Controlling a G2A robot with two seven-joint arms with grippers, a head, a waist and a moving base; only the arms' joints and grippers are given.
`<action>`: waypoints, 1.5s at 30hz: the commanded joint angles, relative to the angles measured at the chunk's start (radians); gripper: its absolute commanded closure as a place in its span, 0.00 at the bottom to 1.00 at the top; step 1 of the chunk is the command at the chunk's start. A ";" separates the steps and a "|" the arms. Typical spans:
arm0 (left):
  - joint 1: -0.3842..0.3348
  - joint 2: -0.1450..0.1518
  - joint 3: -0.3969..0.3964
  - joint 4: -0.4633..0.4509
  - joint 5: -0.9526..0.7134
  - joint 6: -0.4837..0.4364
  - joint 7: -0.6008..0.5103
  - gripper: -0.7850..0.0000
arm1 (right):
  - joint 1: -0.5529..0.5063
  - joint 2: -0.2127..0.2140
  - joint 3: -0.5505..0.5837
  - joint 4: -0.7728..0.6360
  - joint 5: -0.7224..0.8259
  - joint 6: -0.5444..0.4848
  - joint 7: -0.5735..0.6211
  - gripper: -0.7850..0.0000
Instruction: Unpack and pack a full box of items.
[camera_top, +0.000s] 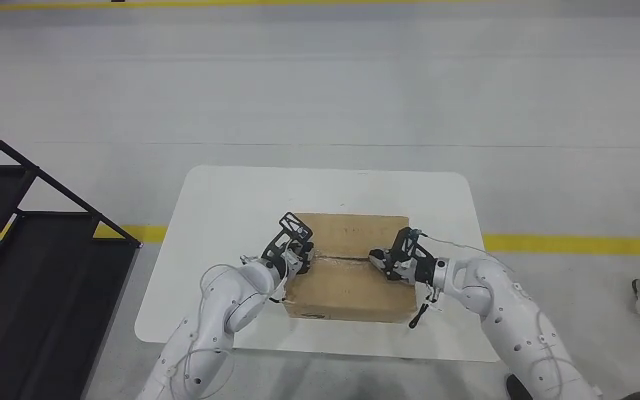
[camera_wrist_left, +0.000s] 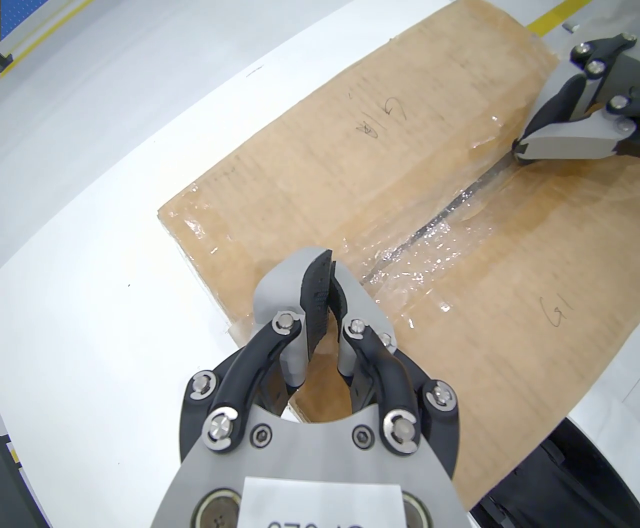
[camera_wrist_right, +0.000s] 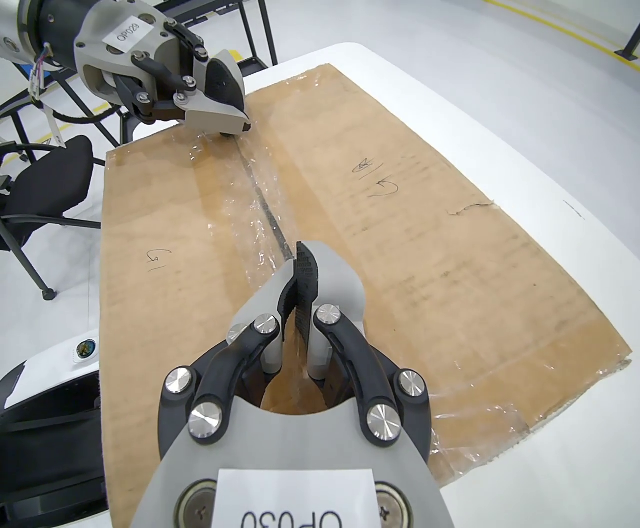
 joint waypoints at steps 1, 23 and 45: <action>-0.001 0.000 -0.001 0.001 -0.001 0.001 -0.001 1.00 | -0.004 0.002 0.003 -0.004 -0.002 0.001 0.001 1.00; 0.030 0.007 -0.058 -0.081 -0.031 0.006 -0.005 0.65 | -0.068 0.022 0.090 -0.069 0.025 0.026 -0.094 1.00; 0.161 0.021 -0.253 -0.321 0.117 0.290 0.101 0.00 | -0.532 0.011 0.385 -0.505 0.239 0.871 -0.291 1.00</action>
